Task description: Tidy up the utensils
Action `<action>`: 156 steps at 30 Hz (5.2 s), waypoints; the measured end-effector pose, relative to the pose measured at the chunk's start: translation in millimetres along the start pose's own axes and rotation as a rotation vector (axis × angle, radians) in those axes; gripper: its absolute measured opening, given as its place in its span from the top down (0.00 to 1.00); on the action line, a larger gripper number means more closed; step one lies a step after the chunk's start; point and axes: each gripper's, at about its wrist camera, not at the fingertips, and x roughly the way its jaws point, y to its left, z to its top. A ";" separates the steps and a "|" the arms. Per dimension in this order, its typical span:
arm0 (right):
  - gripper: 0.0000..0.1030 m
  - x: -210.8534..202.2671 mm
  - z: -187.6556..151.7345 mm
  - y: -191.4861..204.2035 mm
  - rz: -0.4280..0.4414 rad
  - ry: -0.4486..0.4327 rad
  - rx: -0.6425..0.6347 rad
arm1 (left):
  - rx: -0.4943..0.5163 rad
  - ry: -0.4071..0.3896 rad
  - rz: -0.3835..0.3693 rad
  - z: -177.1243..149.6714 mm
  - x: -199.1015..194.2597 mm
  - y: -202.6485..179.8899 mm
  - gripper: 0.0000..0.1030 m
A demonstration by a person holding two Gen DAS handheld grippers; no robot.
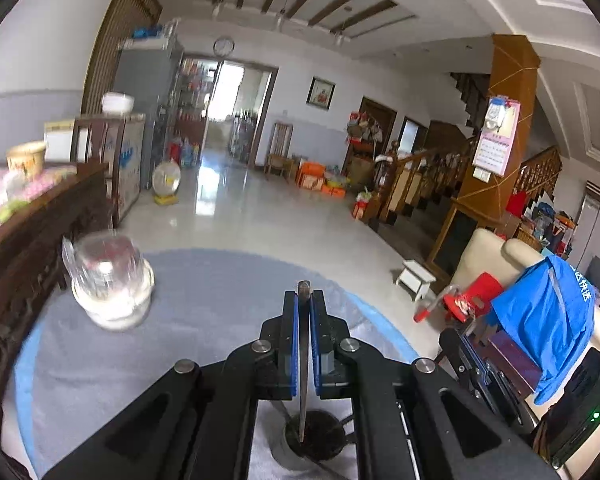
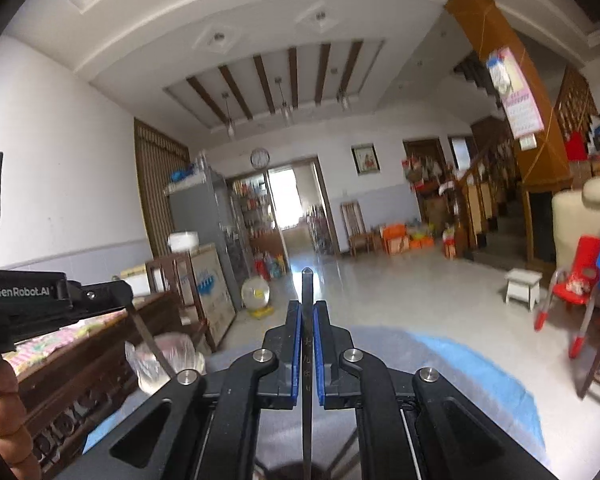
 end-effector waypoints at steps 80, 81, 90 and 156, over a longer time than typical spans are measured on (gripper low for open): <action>0.33 -151.7 -36.1 -26.4 0.014 0.207 0.056 | 0.353 -0.034 0.517 -109.7 -151.3 -14.3 0.04; 0.33 -154.0 -36.1 -25.5 0.012 0.213 0.049 | 0.351 -0.035 0.519 -110.0 -153.4 -14.4 0.04; 0.33 -176.0 -37.0 -17.4 0.004 0.244 0.030 | 0.313 -0.049 0.522 -112.1 -175.0 -13.1 0.04; 0.32 -223.0 -54.3 7.2 -0.030 0.324 -0.007 | 0.236 -0.004 0.560 -143.0 -223.9 15.7 0.04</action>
